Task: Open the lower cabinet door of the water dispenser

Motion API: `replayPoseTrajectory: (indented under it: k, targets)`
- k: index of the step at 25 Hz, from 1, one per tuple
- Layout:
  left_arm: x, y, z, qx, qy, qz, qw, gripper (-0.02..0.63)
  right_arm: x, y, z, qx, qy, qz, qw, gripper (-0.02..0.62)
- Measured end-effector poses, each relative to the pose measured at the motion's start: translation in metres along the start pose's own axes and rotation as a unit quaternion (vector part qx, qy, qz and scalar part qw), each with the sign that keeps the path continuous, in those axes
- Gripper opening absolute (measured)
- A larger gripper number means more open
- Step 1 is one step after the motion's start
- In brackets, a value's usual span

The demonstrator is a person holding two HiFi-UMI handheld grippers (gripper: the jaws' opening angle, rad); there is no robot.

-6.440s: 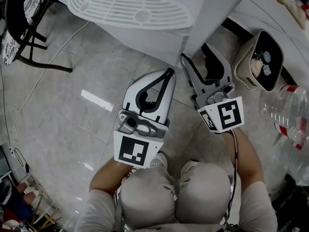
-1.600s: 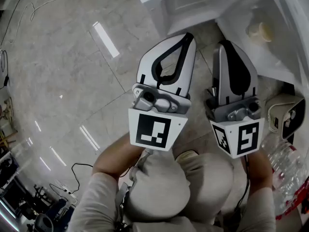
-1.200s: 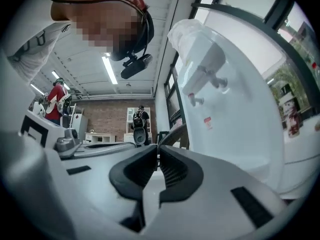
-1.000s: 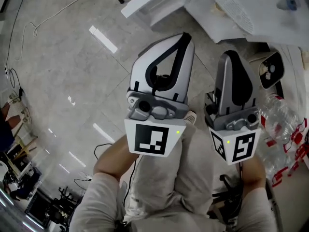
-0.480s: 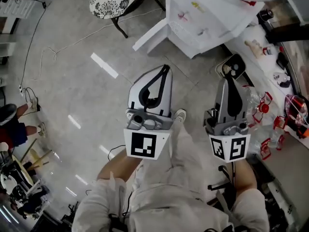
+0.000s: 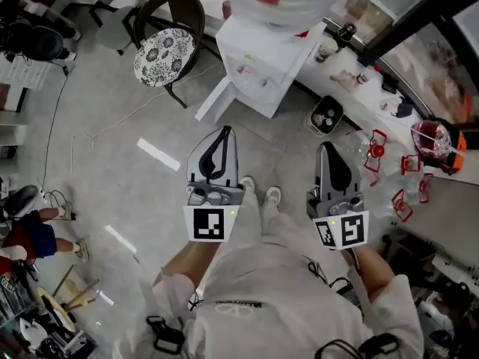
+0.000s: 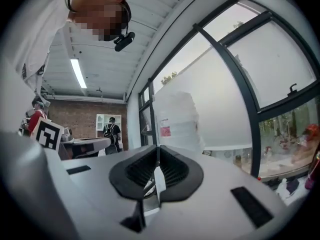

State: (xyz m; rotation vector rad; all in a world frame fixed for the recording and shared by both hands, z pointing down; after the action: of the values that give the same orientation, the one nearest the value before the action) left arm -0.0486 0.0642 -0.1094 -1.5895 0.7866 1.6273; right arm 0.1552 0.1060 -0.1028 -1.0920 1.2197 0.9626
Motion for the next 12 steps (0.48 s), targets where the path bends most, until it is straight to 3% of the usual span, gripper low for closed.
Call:
replayPoseTrajectory:
  k: [5,12]
  targets:
    - [0.032,-0.019,-0.003,-0.032,-0.025,-0.014,0.9991,0.0,0.028,-0.021,0.02,-0.036,-0.019,0.011,0.999,0.029]
    - [0.048,-0.024,-0.008,-0.033,-0.031,-0.024,0.9987,0.0,0.049,-0.032,0.034,-0.054,-0.02,0.0,0.998,0.017]
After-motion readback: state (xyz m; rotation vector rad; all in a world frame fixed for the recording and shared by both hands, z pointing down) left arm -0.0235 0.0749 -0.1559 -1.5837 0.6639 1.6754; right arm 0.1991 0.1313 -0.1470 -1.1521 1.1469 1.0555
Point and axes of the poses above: the fingertips, and each gripper's own axes: z backward along the fingers, y to its left, x out of its top, the point moved 4 cm from there along z, backward along the fingers, and after that the axes turned 6 degrees about -x, right-handed, at the moved point
